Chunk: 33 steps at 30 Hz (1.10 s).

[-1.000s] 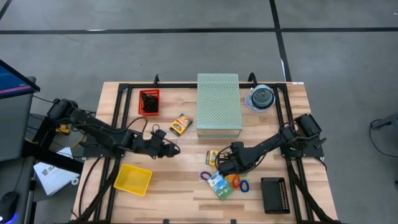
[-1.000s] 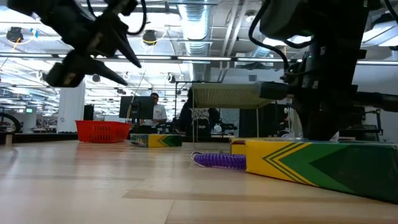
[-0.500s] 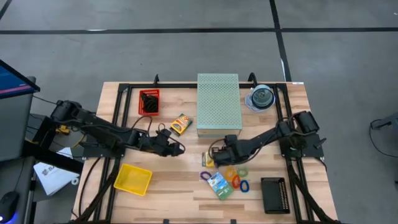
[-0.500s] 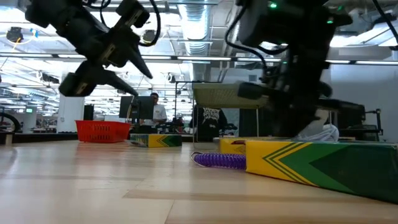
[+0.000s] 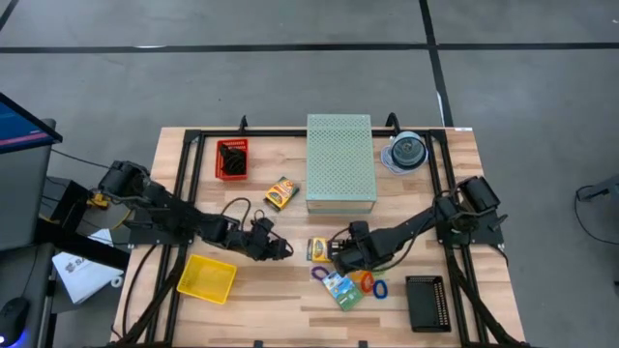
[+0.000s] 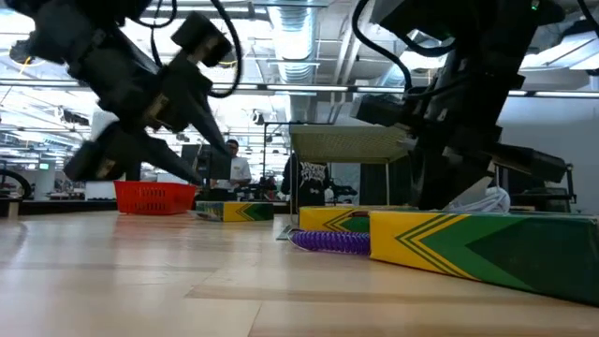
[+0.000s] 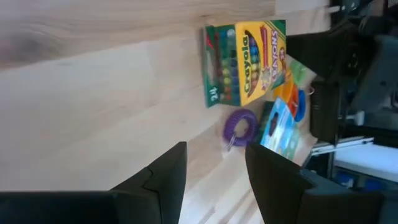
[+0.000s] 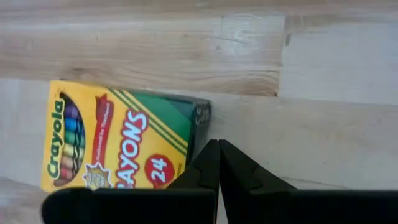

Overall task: Pick & Place Office Desk Supplies
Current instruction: Put the crayon box into the yellow bin

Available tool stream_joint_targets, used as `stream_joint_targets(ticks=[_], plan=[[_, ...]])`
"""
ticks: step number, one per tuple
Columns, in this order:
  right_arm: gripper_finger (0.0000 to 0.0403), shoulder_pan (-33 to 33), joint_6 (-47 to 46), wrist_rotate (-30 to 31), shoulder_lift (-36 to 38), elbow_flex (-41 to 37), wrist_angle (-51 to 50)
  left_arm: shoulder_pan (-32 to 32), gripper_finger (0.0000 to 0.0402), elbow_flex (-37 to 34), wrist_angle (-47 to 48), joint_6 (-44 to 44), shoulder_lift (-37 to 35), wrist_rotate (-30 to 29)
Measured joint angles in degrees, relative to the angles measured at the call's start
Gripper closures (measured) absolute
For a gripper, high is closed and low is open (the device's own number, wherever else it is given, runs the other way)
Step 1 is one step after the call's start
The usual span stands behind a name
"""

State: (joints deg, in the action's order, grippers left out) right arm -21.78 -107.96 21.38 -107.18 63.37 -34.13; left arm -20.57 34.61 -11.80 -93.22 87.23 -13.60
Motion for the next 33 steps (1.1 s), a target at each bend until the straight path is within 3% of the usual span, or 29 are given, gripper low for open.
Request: stream_joint_targets(ticks=[10,22,33], plan=[[0.0403,0.38,0.49,0.31,0.0,0.0,0.4,3.78,0.0249,0.14,-7.64,0.06,7.37,0.02],[0.0403,0.54,4.54,0.09,0.04,-0.02,3.87,9.29,0.0327,5.36,-3.73,10.2,10.59,4.63],[0.0403,0.57,6.27,1.84,0.04,0.0,7.62,9.04,0.0319,5.57,1.85,10.28,10.74,6.56]])
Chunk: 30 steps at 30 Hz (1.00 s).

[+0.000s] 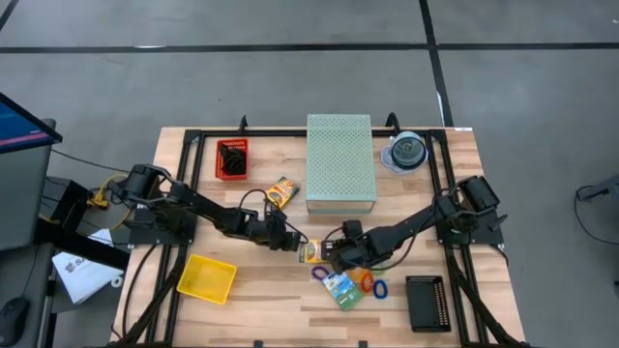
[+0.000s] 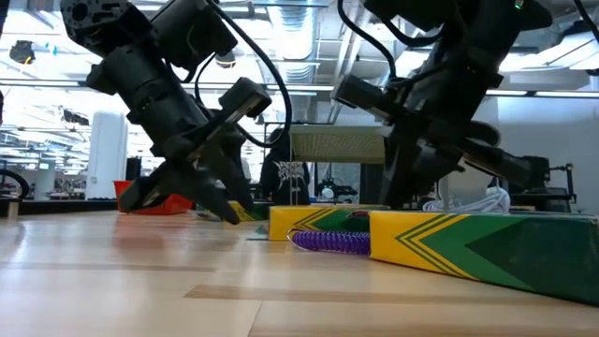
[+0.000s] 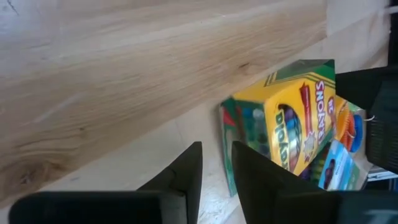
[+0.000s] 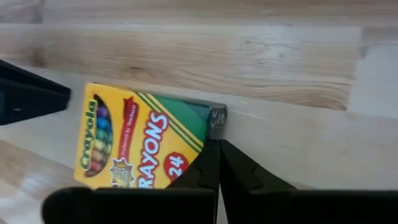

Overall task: Pick & Place Office Desk Supplies
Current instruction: Put the crayon box into the yellow bin

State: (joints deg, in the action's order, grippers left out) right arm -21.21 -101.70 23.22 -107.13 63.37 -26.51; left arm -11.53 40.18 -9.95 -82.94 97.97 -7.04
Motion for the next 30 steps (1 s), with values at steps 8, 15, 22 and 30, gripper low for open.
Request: stream_joint_targets(ticks=[8,15,22,30], plan=[[0.0403,0.52,1.92,1.36,0.0,0.0,2.83,0.3,0.0314,-0.02,2.23,-0.2,-0.04,0.5],[0.0403,0.95,3.02,2.47,0.0,0.0,5.12,0.31,0.0314,-0.02,2.51,-1.29,0.21,0.65],[0.0403,1.46,4.66,2.51,0.0,0.0,6.37,0.31,0.0314,0.09,2.1,-2.67,0.92,1.04],[0.0403,1.51,4.86,3.01,0.0,0.0,6.7,0.31,0.0314,0.11,1.97,-3.06,1.03,1.16]])
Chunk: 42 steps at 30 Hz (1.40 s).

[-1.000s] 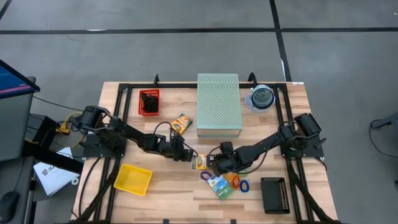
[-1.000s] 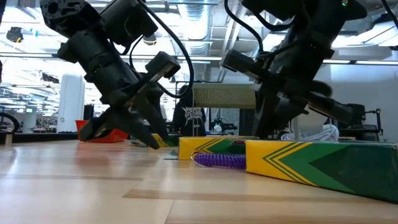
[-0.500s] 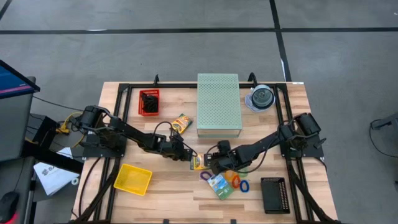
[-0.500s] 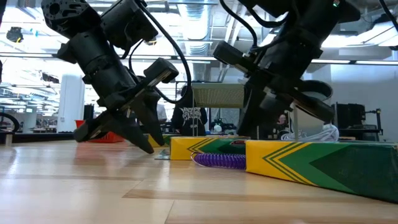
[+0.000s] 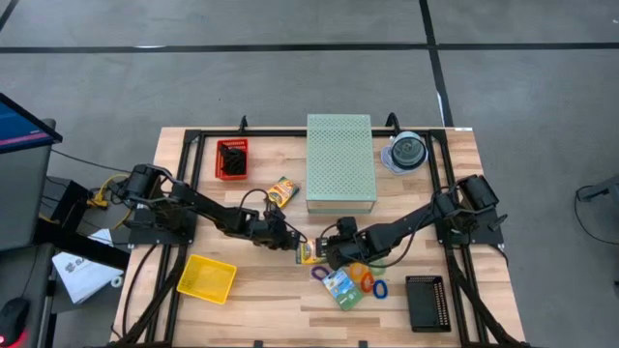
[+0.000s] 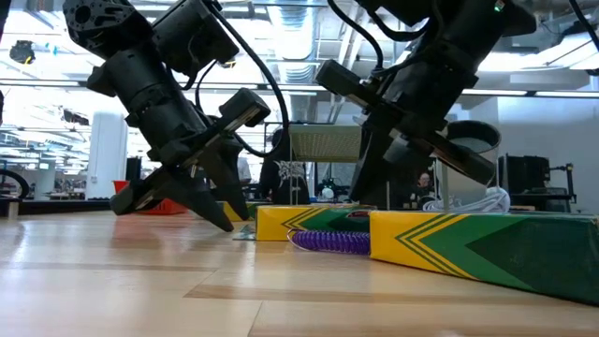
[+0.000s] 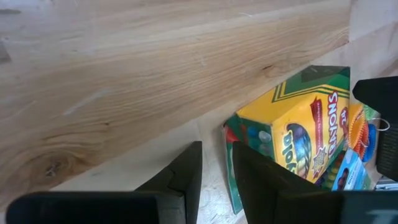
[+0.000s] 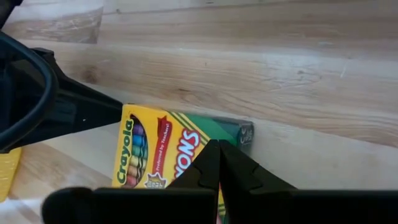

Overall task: Pick & Place Office Desk Supplies
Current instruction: Put the crayon box into the yellow bin

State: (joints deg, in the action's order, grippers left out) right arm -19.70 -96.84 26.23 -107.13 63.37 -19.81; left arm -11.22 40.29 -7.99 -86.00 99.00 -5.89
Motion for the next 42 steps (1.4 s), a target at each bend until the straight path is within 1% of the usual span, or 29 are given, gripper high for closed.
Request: stream_joint_targets(ticks=[5,10,13,20,27,35,38,42], plan=[[0.0403,-0.53,-0.26,-0.45,0.0,0.0,-0.87,0.03,0.0314,1.31,0.83,0.0,0.28,0.79],[0.0403,-1.79,-4.7,-1.28,0.0,0.0,-5.03,0.0,0.0314,1.51,1.09,0.0,0.35,1.99],[0.0403,-2.14,-5.14,-2.21,0.0,0.0,-5.66,-0.53,0.0314,1.51,1.28,0.0,0.33,2.2],[0.0403,-1.06,-2.44,-3.75,0.0,0.0,-1.94,-0.66,0.0314,1.53,1.49,0.0,0.28,2.29],[0.0403,0.72,-0.84,-3.75,0.0,0.0,0.47,-0.58,0.0314,1.53,1.58,-0.01,0.26,2.27],[0.0403,-0.2,-0.58,-3.36,0.0,0.0,3.96,0.38,0.0314,1.57,1.97,-0.2,0.17,2.36],[0.0403,-0.17,-0.64,-3.28,0.0,0.0,2.72,0.39,0.0314,1.57,1.97,-0.2,0.17,2.34],[0.0403,-0.77,-2.92,-3.26,0.0,0.0,-2.47,0.26,0.0314,1.57,1.9,-0.22,0.17,2.27]])
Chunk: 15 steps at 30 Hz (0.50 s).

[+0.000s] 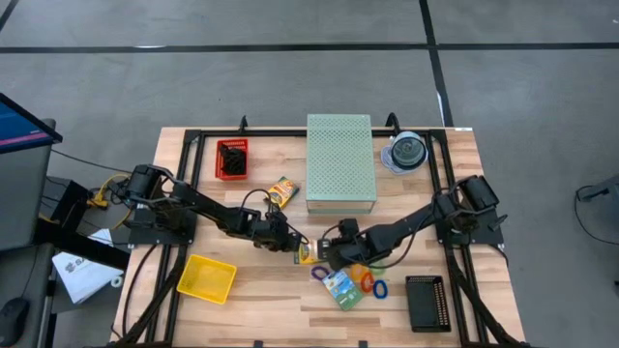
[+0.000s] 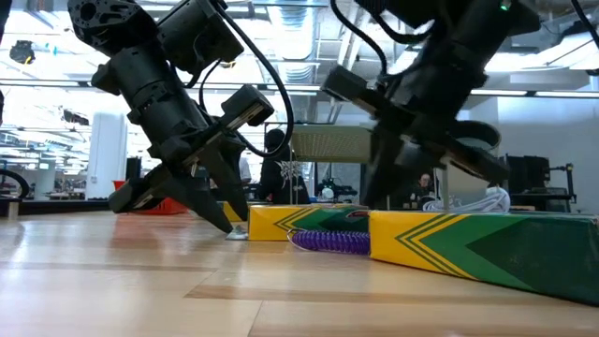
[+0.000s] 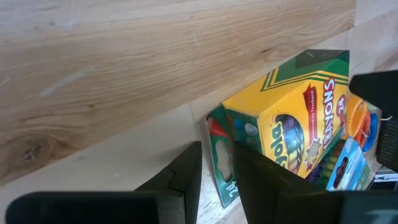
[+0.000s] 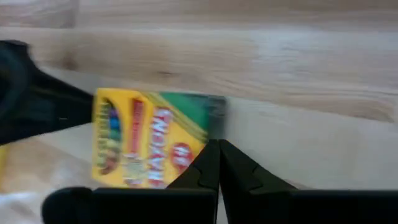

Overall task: Pick & Place Office Desk Supplies
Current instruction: Put the crayon box into the yellow bin

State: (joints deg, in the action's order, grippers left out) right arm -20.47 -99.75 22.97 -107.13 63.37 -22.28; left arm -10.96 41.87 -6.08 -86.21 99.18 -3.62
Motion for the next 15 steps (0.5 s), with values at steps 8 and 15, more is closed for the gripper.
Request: stream_joint_targets(ticks=[8,15], plan=[[0.0403,-0.08,-0.51,-2.21,0.0,0.0,-0.71,0.07,0.0314,-0.09,0.58,0.02,-1.81,-0.13],[0.0403,2.46,2.7,-3.06,0.0,0.0,3.06,0.11,0.0314,-0.1,2.54,0.21,-2.43,-0.24]])
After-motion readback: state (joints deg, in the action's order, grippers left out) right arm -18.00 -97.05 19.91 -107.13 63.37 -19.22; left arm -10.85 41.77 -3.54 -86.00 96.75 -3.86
